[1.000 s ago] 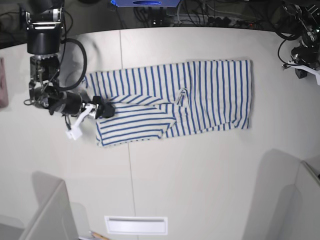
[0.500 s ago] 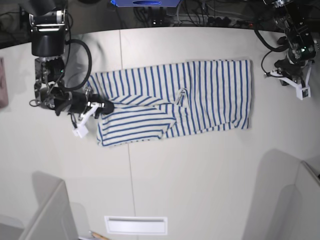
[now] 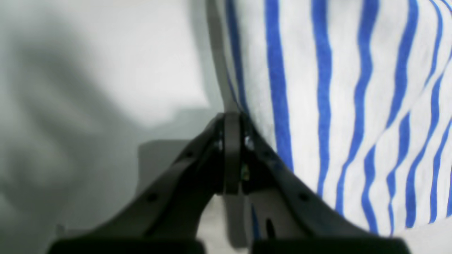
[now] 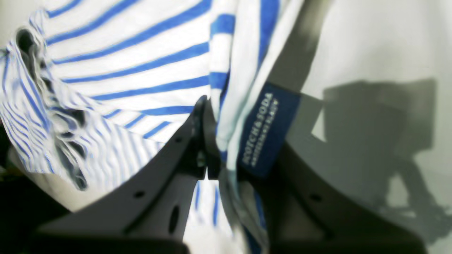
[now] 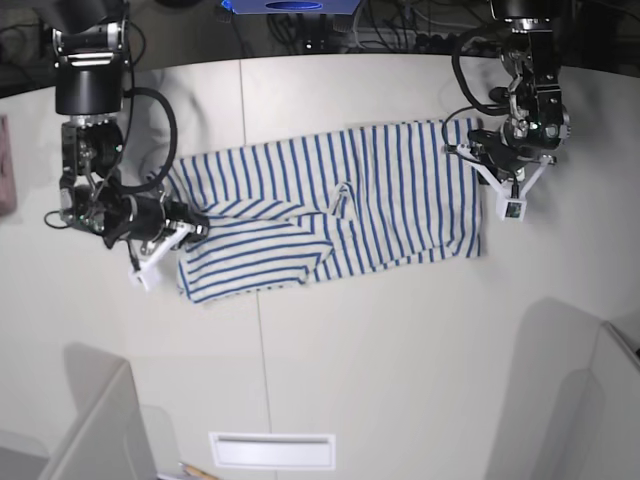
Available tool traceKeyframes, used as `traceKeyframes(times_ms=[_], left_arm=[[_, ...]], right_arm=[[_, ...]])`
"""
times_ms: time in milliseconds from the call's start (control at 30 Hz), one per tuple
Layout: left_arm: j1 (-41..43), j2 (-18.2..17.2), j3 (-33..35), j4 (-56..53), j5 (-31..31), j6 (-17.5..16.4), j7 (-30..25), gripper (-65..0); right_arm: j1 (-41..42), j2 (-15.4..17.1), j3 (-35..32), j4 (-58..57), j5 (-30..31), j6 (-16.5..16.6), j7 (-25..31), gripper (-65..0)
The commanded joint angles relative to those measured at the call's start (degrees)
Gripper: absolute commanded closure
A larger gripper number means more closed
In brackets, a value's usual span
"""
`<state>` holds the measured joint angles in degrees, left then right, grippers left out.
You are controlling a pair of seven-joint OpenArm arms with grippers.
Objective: Fold the T-shirt properly
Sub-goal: 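Grasp the strip end with the right gripper and fold it over toward the left gripper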
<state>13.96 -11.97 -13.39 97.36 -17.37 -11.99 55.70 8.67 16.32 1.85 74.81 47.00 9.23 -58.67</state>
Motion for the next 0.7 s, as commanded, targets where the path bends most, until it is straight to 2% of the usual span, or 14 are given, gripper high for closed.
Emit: traceKeyframes(times_ms=[0, 100, 233, 400, 533, 667], left_arm=[[-1.2, -0.6, 0.8, 1.0, -0.3, -0.4, -0.5, 0.0], [-2.8, 0.2, 1.7, 0.4, -0.3, -0.4, -0.3, 0.0], [-4.5, 0.6, 2.0, 0.7, -0.3, -0.4, -0.1, 0.0], [-4.9, 0.4, 2.0, 0.9, -0.3, -0.4, -0.1, 0.0], [-4.5, 0.2, 2.0, 0.9, -0.3, -0.4, -0.1, 0.0], [-4.2, -0.5, 1.7, 1.0, -0.3, -0.4, 0.0, 0.0]], right_arm=[[1.5, 0.5, 0.2, 3.0, 1.2, -0.4, 0.6, 0.0], [1.5, -0.1, 0.2, 7.5, 1.2, -1.9, -1.2, 0.0], [1.5, -2.6, 0.2, 11.8, 1.2, -2.1, -3.7, 0.0], [1.3, -6.4, 0.2, 17.1, 1.2, -5.1, -5.9, 0.0], [1.3, -8.4, -4.6, 20.5, 1.2, -5.8, -6.7, 0.0], [1.3, -10.8, -9.9, 22.4, 1.6, -11.4, -6.3, 0.0]])
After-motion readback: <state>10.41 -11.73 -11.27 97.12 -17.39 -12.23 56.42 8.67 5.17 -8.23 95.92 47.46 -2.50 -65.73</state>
